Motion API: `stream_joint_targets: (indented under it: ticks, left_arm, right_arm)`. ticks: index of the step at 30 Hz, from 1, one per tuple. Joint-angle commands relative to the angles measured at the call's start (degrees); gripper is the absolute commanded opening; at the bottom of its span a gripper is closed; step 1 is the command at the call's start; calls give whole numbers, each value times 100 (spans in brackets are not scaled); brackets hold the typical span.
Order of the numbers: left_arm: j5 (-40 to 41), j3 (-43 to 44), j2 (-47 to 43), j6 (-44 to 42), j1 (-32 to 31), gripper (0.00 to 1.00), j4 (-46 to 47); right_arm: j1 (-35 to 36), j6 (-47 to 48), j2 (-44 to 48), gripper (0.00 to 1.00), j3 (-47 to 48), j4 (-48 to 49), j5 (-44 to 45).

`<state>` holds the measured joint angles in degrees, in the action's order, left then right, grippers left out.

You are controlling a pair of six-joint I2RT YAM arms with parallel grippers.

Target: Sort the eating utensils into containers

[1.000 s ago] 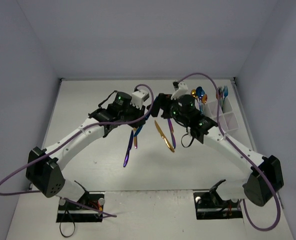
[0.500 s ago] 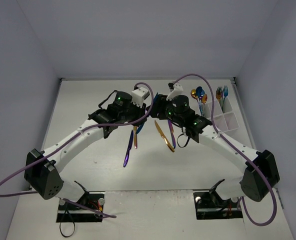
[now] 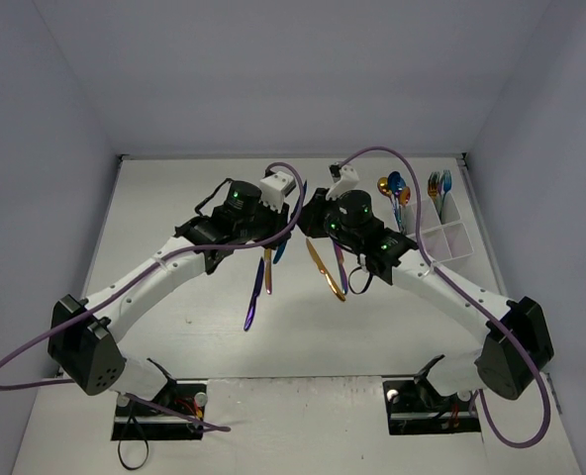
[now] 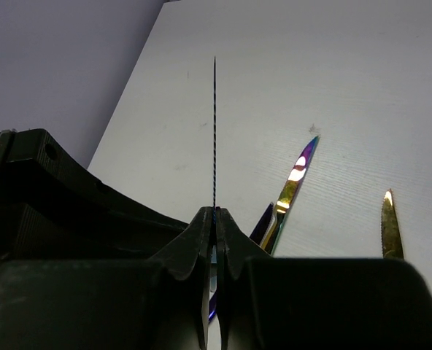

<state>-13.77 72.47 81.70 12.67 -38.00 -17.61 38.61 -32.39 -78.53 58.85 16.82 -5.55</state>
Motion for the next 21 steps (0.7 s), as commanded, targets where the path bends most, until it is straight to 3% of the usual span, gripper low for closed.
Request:
stream_joint_targets:
  ticks: [1,4,8,12,21]
  left_arm:
    - [114,10,-489,53,-50,16,387]
    - [414,-151,-604,53,-45,46,278]
    - [955,-399,-826,128,11,62,107]
    - [1212,-693,-1091,166,260,68,-128]
    - [823,-1368,-1535,270,1348,72,-533]
  right_arm:
    - [-37,454,325,0,50,332,689]
    - [-69,653,549,0,10,302,997]
    - [-270,1013,966,0,-72,118,1603]
    - [-915,1176,1580,0,-213,-100,2007]
    - [-2699,1586,2414,0,-383,-769,3053]
